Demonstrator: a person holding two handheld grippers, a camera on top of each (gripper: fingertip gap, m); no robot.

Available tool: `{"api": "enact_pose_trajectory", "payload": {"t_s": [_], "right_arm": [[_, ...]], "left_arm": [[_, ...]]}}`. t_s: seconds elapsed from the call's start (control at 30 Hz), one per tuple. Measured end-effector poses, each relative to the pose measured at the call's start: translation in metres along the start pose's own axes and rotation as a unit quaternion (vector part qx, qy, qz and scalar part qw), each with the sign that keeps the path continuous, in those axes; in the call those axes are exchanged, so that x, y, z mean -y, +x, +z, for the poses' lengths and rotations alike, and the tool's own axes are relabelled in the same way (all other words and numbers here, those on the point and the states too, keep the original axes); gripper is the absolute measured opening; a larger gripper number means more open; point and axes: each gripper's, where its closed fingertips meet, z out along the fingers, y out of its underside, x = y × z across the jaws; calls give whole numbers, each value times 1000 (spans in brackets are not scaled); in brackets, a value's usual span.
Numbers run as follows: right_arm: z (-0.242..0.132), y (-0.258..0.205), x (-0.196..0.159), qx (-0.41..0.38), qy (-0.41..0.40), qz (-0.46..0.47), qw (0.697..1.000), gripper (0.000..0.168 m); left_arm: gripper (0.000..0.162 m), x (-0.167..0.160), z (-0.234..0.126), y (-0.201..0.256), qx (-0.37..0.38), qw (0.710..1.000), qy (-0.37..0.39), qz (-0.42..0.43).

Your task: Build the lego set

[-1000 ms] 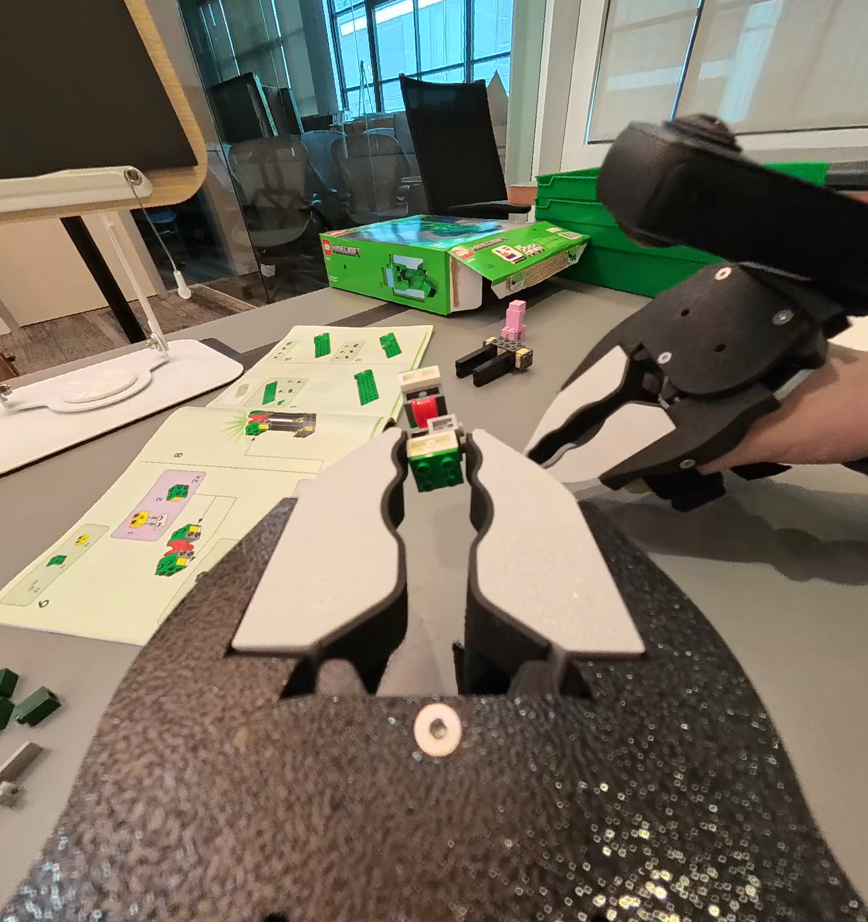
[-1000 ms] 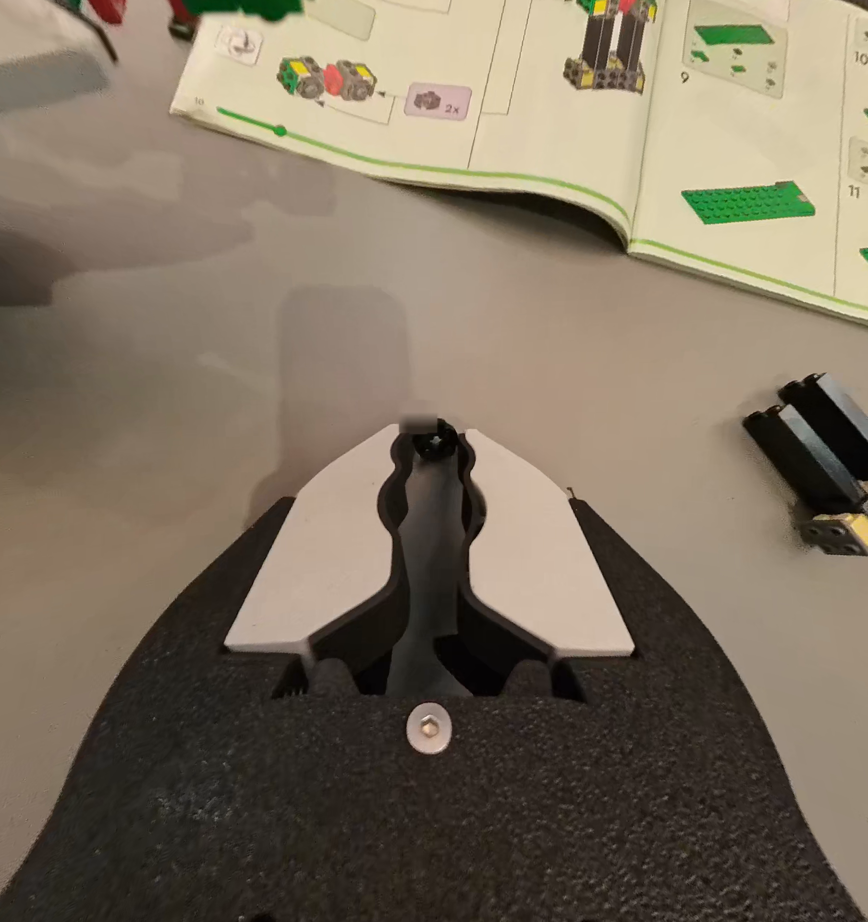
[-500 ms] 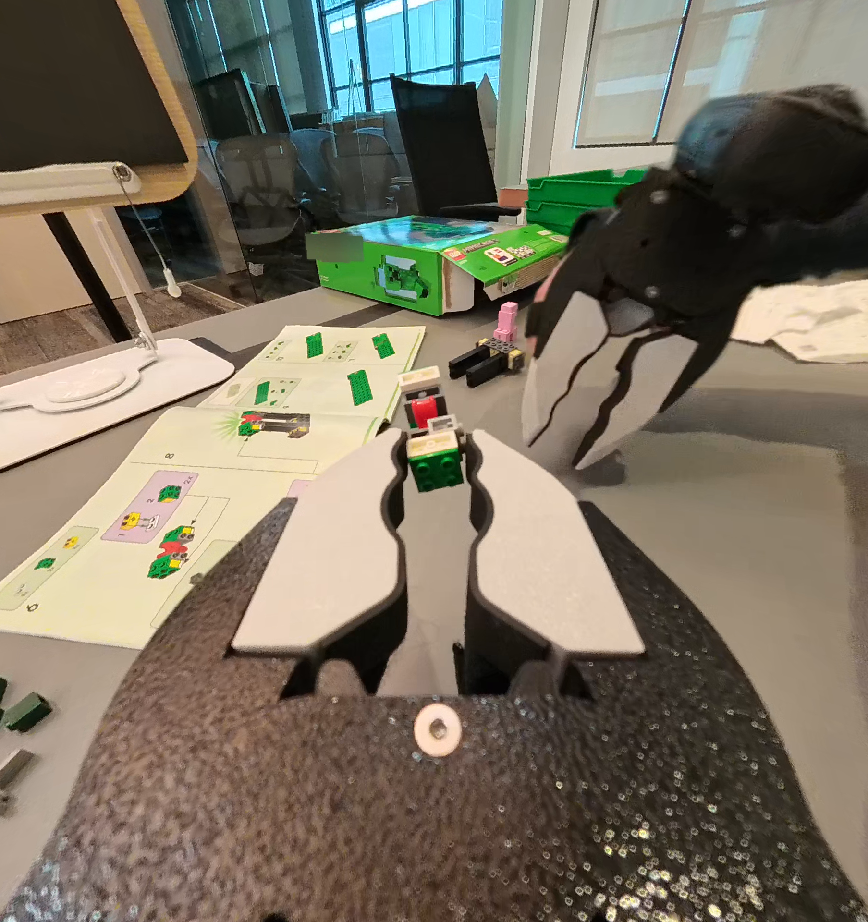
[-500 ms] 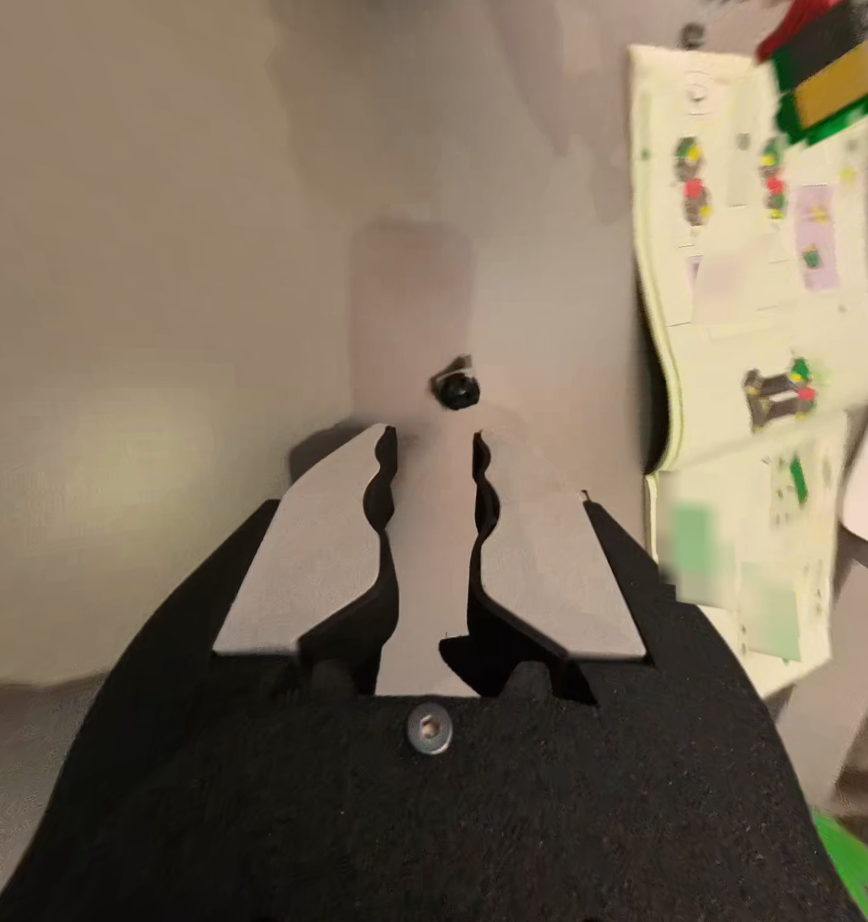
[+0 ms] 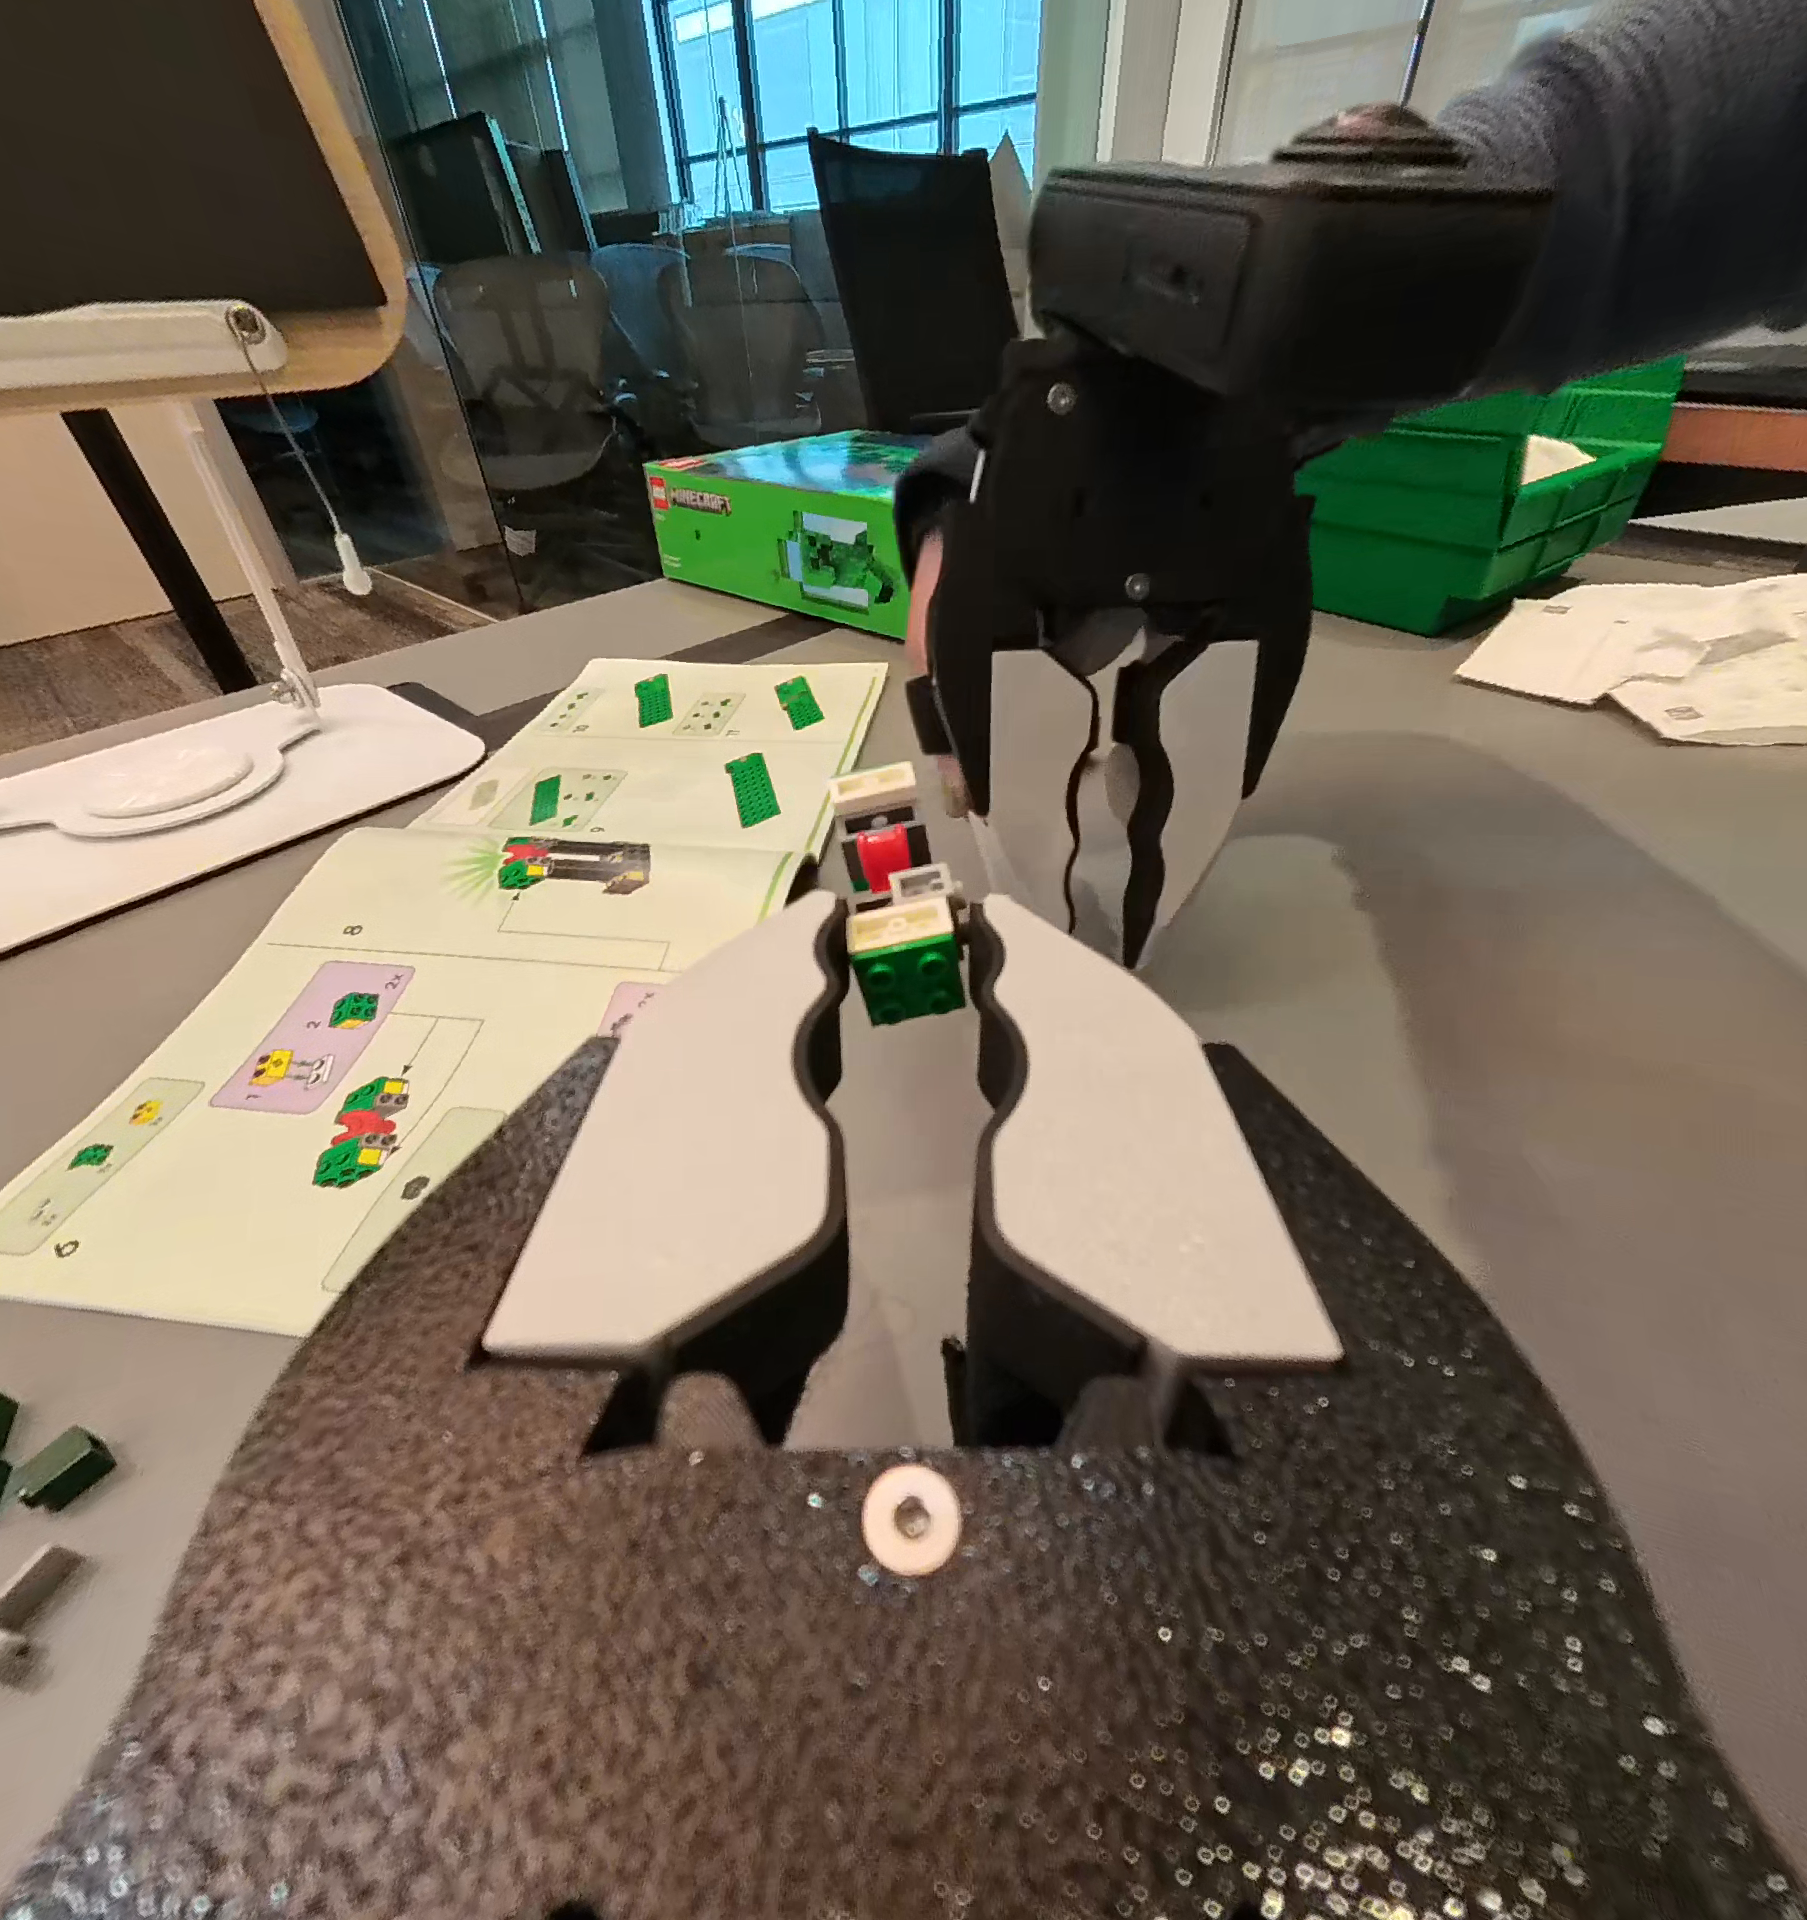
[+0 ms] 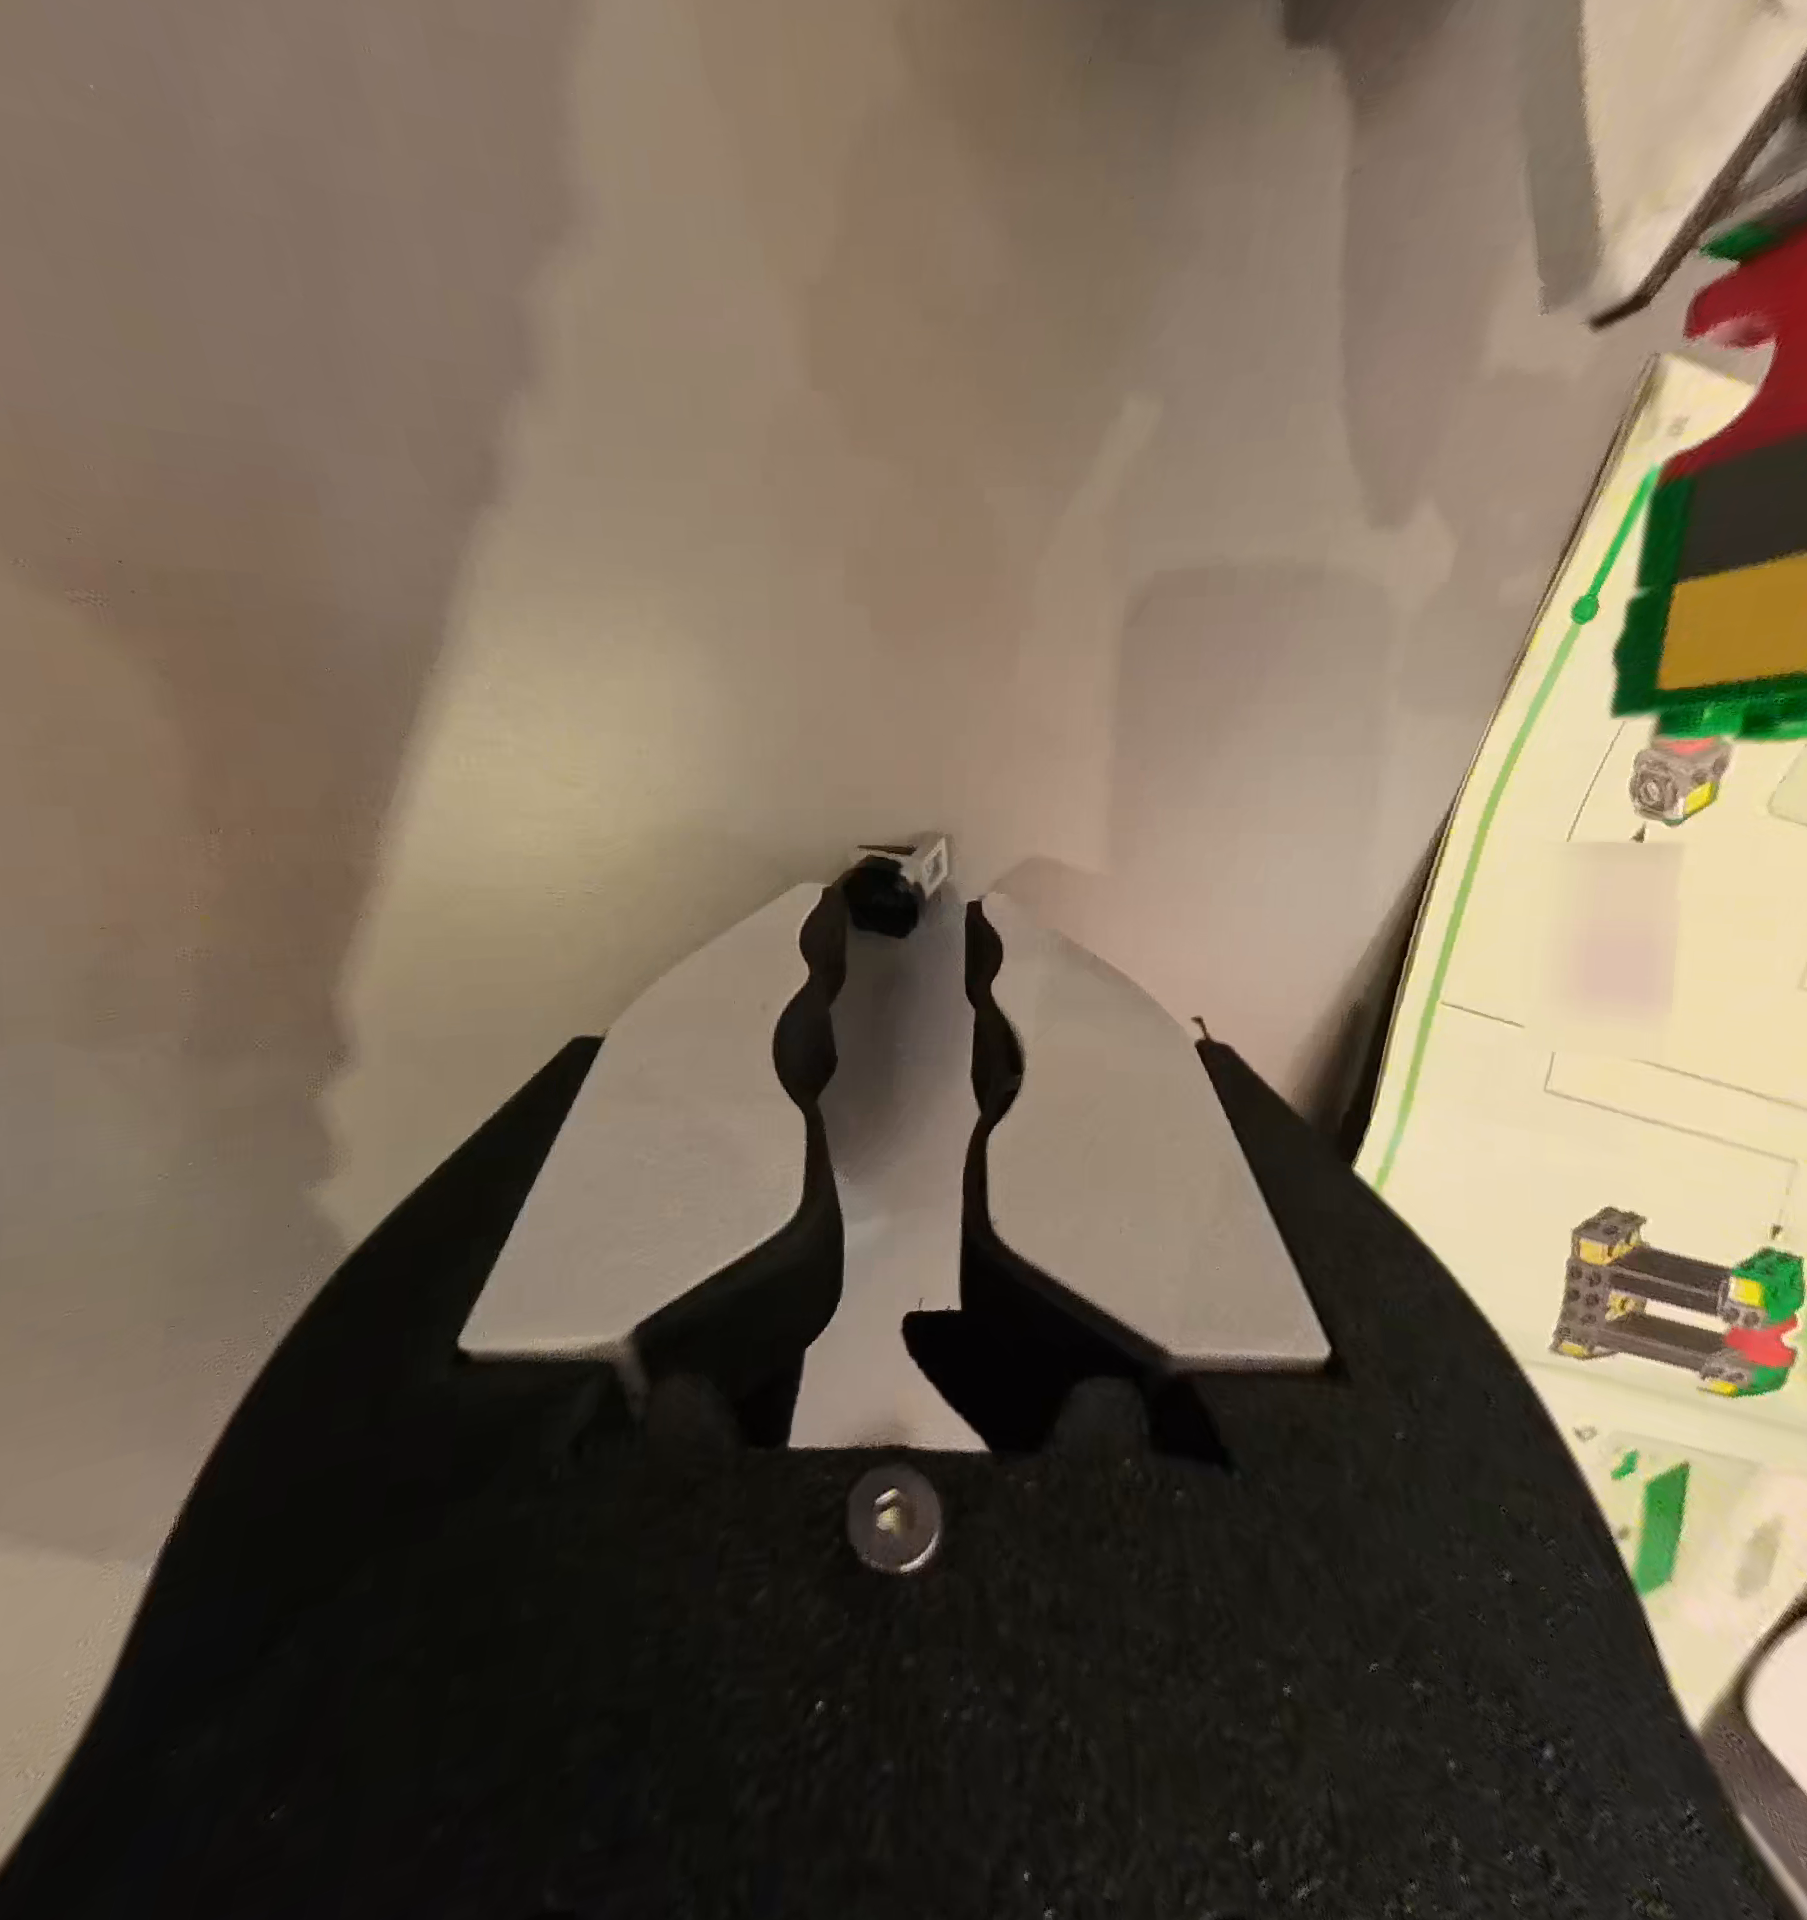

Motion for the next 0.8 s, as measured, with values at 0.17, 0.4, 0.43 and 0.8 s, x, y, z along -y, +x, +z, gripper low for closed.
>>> {"api": "enact_pose_trajectory", "payload": {"t_s": [0.17,0.4,0.43,0.8], "right_arm": [[0,-3,0,20,-3,-23,1000,15],[3,-1,-1,12,-10,-30,999,16],[5,-1,-2,13,-14,-30,999,16],[6,-3,-1,5,-20,-15,1000,14]], "left_arm": [[21,-3,1,0,-4,1000,-7,-2],[21,-5,3,2,-11,1000,-11,-8],[21,-5,3,2,-11,1000,-11,-8],[22,-6,3,3,-16,1000,-14,-11]]}}
